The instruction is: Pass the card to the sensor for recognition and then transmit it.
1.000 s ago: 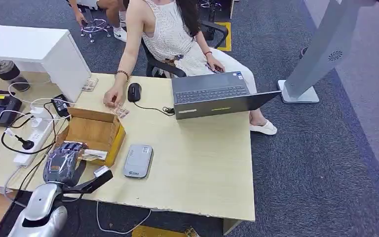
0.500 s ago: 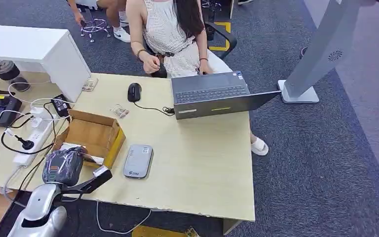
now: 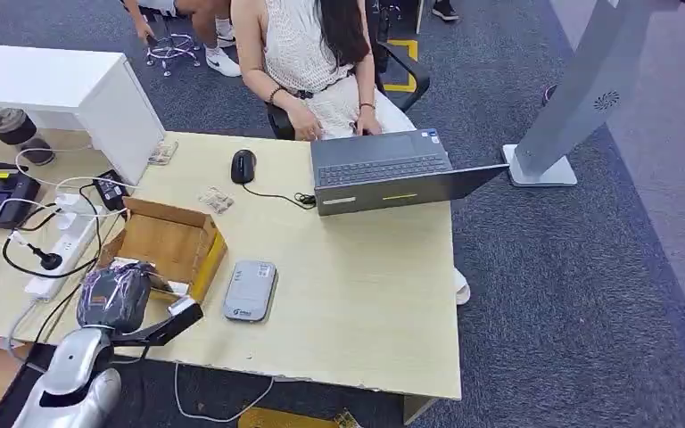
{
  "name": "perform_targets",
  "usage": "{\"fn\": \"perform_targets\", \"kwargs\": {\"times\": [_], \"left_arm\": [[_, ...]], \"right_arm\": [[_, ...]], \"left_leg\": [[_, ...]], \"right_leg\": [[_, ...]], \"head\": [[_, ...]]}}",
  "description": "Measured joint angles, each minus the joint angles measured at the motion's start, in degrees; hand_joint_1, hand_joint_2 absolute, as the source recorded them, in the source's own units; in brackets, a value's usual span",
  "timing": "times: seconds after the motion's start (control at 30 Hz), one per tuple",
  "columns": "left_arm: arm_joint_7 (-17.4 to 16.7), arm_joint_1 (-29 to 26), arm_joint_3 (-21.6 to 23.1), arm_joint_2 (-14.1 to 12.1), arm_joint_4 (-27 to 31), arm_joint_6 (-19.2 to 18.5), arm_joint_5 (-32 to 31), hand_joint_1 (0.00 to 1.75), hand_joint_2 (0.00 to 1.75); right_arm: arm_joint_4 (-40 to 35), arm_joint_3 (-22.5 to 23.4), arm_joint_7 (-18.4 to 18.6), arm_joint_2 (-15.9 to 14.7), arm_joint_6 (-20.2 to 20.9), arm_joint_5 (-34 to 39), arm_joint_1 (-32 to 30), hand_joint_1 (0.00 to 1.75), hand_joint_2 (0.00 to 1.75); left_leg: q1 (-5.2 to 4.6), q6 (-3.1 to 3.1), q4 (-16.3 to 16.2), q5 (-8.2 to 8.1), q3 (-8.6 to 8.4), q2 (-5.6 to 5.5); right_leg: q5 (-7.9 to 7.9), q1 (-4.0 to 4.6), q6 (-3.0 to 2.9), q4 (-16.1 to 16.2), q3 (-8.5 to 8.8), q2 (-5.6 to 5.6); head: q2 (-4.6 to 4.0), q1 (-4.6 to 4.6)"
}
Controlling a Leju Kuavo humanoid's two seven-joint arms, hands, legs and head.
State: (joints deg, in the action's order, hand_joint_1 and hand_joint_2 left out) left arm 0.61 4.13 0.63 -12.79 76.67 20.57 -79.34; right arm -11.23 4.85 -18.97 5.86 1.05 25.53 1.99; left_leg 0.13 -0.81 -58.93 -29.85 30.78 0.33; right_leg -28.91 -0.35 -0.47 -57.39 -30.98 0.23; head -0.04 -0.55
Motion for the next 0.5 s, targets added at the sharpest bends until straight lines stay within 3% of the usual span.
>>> {"fn": "perform_targets", "kwargs": {"times": [0.2,0.5], "left_arm": [[-0.18,7.38,1.6,1.64,-2.38,0.81,-1.93,1.75,1.75],[-2.56,22.06,8.77,7.13,-9.38,-0.35,-4.0,1.75,1.75]], "right_arm": [[0.0,0.0,0.13,0.0,0.02,-1.55,0.13,0.0,1.75],[0.0,0.0,0.96,0.11,0.72,-2.99,0.65,0.0,1.75]], "left_leg": [[-0.01,-0.06,-0.04,0.08,-0.02,-0.03],[-0.03,-0.12,-0.15,0.12,0.02,-0.07]], "right_leg": [[0.04,0.0,0.0,0.0,0.04,-0.04],[0.15,0.0,0.04,0.0,0.05,-0.07]], "head": [[0.0,0.02],[0.0,0.02]]}}
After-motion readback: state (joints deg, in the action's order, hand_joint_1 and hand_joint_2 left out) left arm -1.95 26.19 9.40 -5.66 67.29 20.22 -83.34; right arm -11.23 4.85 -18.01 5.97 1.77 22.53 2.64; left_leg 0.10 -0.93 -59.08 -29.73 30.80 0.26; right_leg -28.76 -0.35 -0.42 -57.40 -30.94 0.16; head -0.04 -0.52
